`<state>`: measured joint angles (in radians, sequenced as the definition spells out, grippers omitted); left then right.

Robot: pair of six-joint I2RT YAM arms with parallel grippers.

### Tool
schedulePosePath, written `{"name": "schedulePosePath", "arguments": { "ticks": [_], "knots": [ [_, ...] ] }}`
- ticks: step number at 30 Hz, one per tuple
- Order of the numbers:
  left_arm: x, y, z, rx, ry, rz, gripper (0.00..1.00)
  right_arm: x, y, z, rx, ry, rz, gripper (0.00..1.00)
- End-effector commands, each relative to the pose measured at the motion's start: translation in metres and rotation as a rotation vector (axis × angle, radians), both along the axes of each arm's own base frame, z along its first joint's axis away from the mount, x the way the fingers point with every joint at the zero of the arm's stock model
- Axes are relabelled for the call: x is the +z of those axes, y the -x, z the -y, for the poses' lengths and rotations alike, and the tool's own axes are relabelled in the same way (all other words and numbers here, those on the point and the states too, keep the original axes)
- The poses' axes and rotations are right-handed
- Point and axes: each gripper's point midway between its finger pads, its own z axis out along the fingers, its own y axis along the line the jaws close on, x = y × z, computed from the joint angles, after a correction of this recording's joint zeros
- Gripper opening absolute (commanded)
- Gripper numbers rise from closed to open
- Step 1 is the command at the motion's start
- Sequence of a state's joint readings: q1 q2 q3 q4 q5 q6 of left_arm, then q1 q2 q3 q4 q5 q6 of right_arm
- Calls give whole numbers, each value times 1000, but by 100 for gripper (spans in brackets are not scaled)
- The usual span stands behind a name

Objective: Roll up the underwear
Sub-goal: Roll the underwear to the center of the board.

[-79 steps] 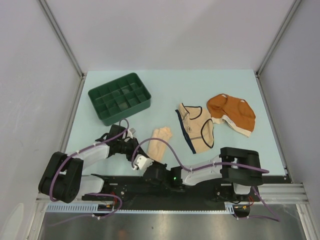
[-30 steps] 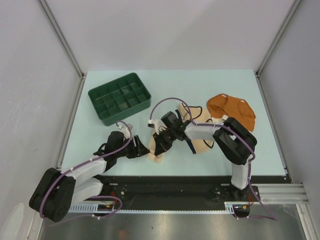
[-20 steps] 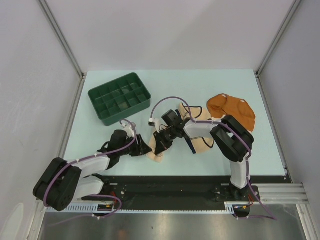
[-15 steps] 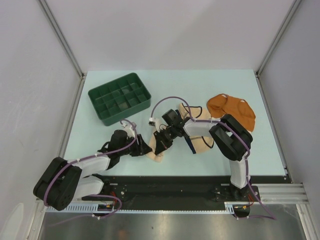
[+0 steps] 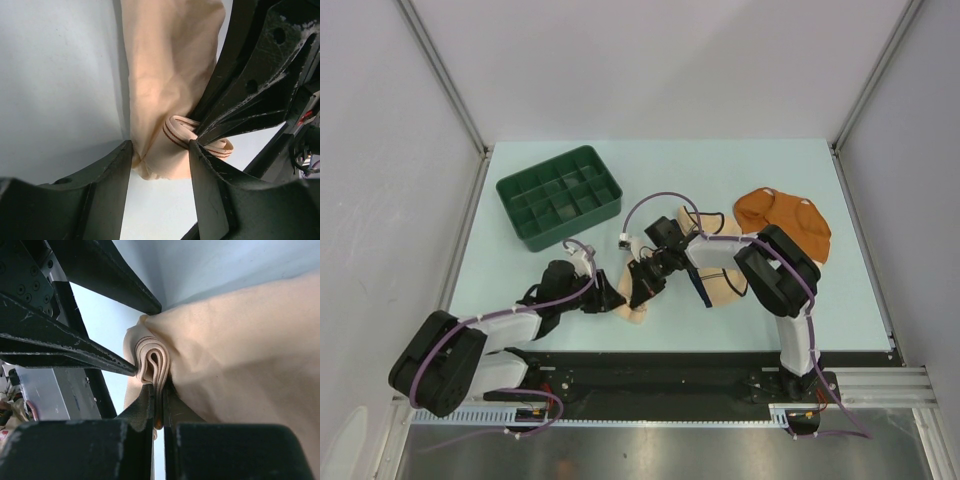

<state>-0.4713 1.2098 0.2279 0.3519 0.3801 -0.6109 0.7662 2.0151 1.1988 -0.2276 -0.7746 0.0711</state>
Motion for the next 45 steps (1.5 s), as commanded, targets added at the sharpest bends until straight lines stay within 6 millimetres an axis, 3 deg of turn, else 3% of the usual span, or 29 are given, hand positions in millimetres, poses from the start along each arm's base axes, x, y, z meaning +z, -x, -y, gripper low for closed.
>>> {"name": "schedulePosePath", "arguments": {
  "ticks": [1, 6, 13, 16, 17, 18, 19, 20, 21, 24, 26, 28, 29, 34, 35, 36, 37, 38, 45],
  "knots": [
    [-11, 15, 1, -62, -11, -19, 54, -29, -37, 10, -76, 88, 116, 0],
    [-18, 17, -3, -62, -37, -23, 53, -28, -40, 8, -85, 87, 117, 0],
    [-25, 16, 2, -72, -28, -56, 38, -24, -42, 7, -91, 81, 123, 0],
    [-24, 14, 5, -73, -23, -57, 19, -20, -44, 7, -102, 81, 129, 3],
    [-24, 12, 4, -63, -30, -54, 6, -18, -45, 7, -110, 84, 136, 7],
    [-26, 12, 1, -51, -51, -68, 0, -15, -47, 7, -117, 84, 138, 19],
    [-25, 8, -1, -33, -67, -70, 0, -6, -48, 7, -122, 79, 154, 27],
    [-33, 10, -10, -1, -118, -106, 1, -1, -52, 8, -134, 85, 169, 42],
    [-32, 8, -11, 11, -130, -112, 0, 5, -56, 9, -145, 92, 191, 47],
    [-34, 10, -18, 50, -170, -164, 0, 35, -74, 24, -200, 119, 274, 57],
    [-35, 13, -19, 51, -185, -205, 0, 65, -86, 36, -238, 124, 351, 59],
    [-35, 14, -17, 61, -182, -245, 0, 81, -90, 46, -267, 144, 404, 60],
    [-36, 17, -17, 65, -180, -268, 0, 101, -90, 48, -256, 121, 465, 60],
    [-30, 14, -15, 73, -180, -302, 0, 130, -71, 46, -239, 106, 603, 59],
    [-32, 16, -16, 74, -190, -323, 0, 125, -60, 43, -223, 112, 610, 58],
    [-30, 14, -15, 71, -188, -320, 0, 136, -54, 44, -235, 86, 633, 58],
    [-29, 14, -14, 67, -182, -329, 0, 141, -55, 39, -251, 55, 669, 58],
    [-29, 15, -14, 64, -178, -338, 0, 145, -42, 32, -229, 24, 689, 58],
    [-25, 13, -12, 31, -142, -388, 0, 112, 16, -1, -88, 21, 773, 55]
  ]
}}
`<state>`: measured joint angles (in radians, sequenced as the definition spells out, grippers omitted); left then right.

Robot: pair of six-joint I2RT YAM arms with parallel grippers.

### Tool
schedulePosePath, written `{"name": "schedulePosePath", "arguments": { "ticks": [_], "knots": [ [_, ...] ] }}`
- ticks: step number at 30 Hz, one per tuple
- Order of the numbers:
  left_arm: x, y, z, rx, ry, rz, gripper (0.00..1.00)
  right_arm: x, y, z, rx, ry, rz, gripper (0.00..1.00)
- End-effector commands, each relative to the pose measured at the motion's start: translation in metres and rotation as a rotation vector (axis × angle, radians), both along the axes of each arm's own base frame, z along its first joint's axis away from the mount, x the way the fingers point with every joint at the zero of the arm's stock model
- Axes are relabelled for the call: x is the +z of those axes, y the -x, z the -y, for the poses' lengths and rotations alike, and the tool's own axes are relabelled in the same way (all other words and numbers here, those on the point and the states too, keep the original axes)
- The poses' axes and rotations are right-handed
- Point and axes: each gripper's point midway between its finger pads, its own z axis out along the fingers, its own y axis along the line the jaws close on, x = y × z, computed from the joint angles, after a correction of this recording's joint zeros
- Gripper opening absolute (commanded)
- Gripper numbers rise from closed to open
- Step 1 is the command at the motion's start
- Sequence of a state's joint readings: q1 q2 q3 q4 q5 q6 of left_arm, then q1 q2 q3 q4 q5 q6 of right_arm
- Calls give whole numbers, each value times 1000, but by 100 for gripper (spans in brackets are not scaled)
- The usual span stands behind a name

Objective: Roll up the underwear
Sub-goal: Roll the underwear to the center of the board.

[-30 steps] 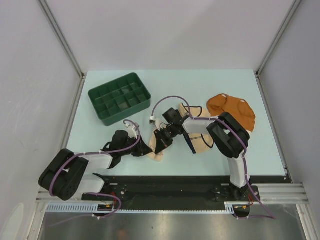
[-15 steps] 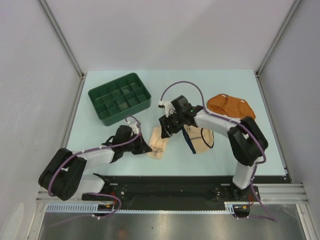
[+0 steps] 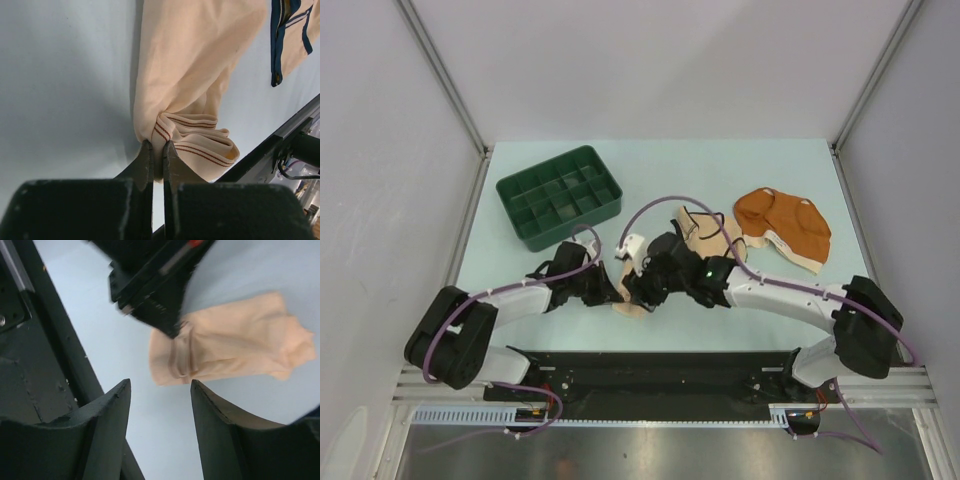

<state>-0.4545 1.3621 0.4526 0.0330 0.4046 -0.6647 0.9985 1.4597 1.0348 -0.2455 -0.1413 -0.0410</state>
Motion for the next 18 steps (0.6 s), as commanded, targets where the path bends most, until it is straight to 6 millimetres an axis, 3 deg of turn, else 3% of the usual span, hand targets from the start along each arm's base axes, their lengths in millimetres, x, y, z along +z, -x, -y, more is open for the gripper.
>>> {"name": "schedulePosePath", "arguments": {
  "ticks": [1, 9, 18],
  "knots": [
    [-17, 18, -16, -10, -66, -128, 0, -15, 12, -23, 40, 23, 91, 55],
    [-16, 15, -17, -24, -49, -142, 0, -47, 23, -44, 101, 57, 94, 50],
    [-16, 14, -16, -24, -37, -148, 0, -93, 25, -39, 96, 169, 61, 42]
  ]
}}
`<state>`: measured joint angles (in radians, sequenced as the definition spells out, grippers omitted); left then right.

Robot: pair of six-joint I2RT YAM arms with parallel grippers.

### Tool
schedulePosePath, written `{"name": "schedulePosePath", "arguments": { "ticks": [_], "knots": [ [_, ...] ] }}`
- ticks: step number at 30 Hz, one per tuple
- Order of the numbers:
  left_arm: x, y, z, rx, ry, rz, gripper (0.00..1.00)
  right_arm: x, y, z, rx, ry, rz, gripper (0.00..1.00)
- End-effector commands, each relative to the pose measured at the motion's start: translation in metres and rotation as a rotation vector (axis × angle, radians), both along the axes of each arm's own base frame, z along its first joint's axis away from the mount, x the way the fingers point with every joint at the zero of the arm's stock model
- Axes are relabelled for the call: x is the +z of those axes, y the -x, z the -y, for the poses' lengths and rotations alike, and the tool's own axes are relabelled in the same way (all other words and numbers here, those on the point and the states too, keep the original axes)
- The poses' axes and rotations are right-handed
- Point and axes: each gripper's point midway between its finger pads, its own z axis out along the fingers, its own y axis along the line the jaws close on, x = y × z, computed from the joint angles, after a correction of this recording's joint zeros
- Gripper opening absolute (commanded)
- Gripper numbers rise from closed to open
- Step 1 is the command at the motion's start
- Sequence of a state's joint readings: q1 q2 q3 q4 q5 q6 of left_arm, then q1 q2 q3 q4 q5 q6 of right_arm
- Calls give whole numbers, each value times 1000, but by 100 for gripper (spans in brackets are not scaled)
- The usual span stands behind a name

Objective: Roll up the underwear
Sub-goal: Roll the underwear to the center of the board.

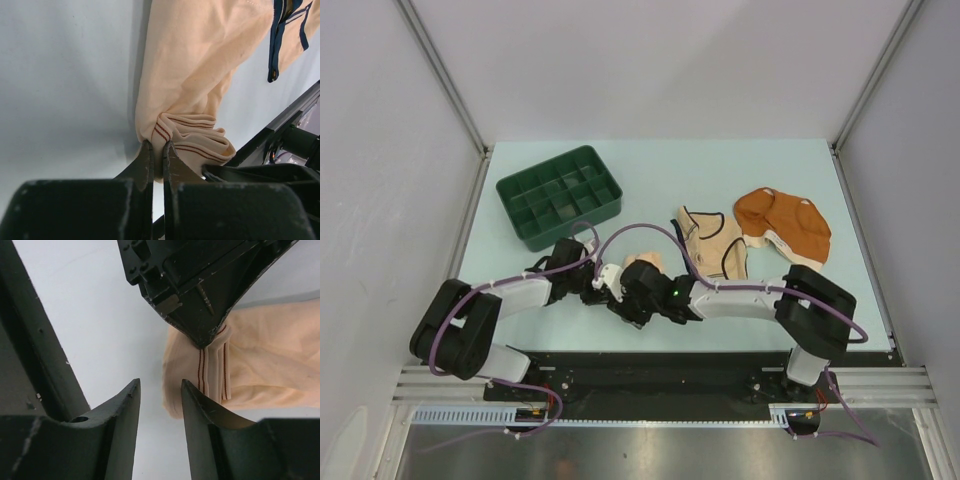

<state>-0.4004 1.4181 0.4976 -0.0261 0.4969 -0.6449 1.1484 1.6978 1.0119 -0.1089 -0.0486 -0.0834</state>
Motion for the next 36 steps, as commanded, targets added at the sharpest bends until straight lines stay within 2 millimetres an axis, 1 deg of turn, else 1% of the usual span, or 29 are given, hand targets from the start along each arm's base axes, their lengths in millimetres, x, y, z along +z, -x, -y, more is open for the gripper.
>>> {"name": "schedulePosePath", "arguments": {
  "ticks": [1, 2, 3, 5, 8, 11, 15, 21, 23, 24, 26, 29, 30, 32, 33, 34, 35, 36],
  "knots": [
    [-15, 14, -13, -9, -65, -69, 0, -12, -6, -2, -14, 22, 37, 41],
    [-15, 13, -13, -9, -63, -65, 0, -15, -6, -1, -16, 26, 33, 41],
    [-14, 12, -14, -5, -62, -64, 0, -20, -12, 4, -48, 49, 53, 41],
    [-14, 13, -14, -5, -61, -68, 0, -26, -14, 8, -77, 67, 58, 41],
    [-13, 12, -14, -2, -55, -64, 0, -34, -21, 18, -119, 117, 98, 43],
    [-12, 12, -13, -6, -47, -67, 0, -41, -23, 24, -140, 152, 138, 46],
    [-11, 10, -13, -6, -42, -67, 0, -48, -25, 29, -163, 179, 180, 47],
    [-9, 10, -9, -20, -21, -76, 0, -60, -28, 39, -207, 240, 235, 46],
    [-6, 9, -7, -23, -9, -77, 0, -68, -27, 44, -214, 272, 235, 44],
    [-4, 11, -5, -32, 2, -81, 0, -70, -27, 46, -216, 280, 234, 42],
    [2, 9, -3, -36, 16, -76, 0, -76, -26, 50, -222, 302, 231, 40],
    [6, 9, -2, -43, 23, -74, 0, -87, -24, 56, -231, 336, 219, 32],
    [6, 9, -2, -47, 21, -75, 1, -92, -23, 58, -237, 345, 209, 28],
    [7, 9, -2, -50, 28, -74, 0, -96, -19, 57, -227, 348, 188, 20],
    [7, 10, -1, -52, 33, -77, 0, -99, -17, 58, -225, 351, 176, 12],
    [8, 9, -1, -50, 35, -75, 5, -101, -13, 57, -210, 348, 154, 9],
    [11, 7, -2, -47, 40, -64, 8, -101, -11, 56, -206, 345, 142, 2],
    [14, 6, -2, -43, 43, -54, 13, -99, -8, 56, -199, 339, 125, 0]
  ]
}}
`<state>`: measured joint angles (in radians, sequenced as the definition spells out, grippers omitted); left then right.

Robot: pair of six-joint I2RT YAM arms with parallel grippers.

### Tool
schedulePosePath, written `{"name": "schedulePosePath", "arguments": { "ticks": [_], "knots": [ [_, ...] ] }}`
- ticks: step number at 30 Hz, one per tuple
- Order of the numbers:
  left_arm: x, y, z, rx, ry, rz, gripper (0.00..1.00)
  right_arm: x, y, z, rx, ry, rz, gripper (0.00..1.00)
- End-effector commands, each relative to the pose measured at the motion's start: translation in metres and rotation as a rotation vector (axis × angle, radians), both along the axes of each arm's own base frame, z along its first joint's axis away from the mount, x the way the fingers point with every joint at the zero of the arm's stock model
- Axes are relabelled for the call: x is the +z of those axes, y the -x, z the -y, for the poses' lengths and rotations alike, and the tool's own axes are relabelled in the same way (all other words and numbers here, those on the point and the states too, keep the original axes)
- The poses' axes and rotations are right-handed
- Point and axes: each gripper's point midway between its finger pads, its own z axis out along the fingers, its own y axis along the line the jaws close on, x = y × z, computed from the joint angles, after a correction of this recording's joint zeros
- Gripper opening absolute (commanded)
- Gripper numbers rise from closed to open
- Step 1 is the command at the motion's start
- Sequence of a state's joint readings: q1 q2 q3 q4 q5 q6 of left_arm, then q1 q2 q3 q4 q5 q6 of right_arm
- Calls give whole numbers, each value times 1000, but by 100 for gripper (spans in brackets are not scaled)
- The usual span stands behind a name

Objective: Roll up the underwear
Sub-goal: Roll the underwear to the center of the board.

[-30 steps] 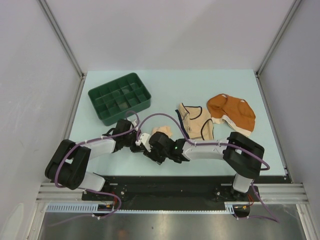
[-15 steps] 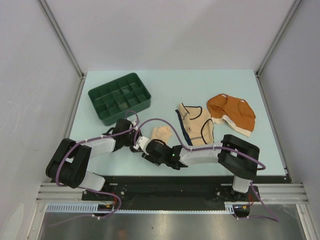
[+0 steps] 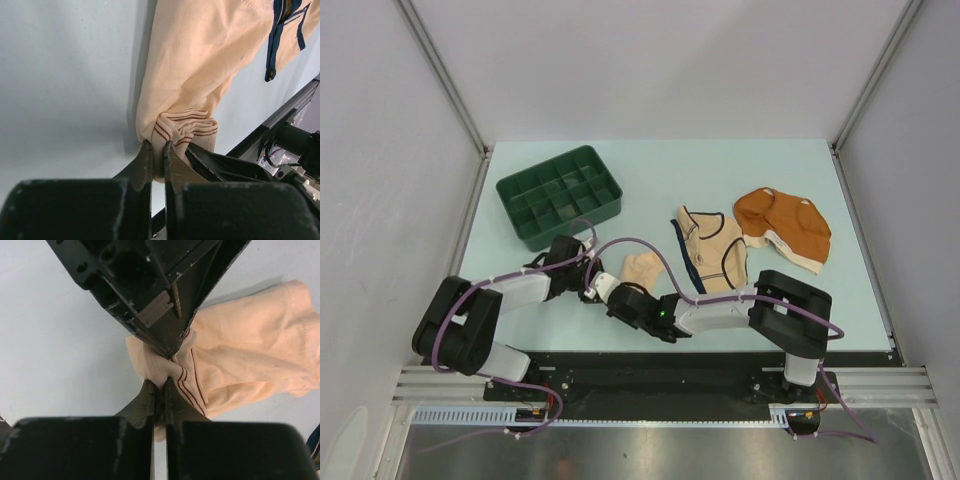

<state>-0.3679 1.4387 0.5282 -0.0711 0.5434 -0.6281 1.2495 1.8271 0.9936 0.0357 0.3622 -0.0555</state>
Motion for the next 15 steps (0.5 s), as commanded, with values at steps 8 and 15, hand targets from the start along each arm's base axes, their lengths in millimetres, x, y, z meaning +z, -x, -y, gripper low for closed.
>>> {"name": "schedulePosePath", "arguments": {
  "ticks": [8, 15],
  "knots": [
    [33, -28, -26, 91, -30, 105, 77, -34, 47, 38, 43, 55, -392, 0],
    [35, -31, -45, 180, -108, 181, 85, -5, 52, 32, 96, -92, -597, 0]
  ]
}}
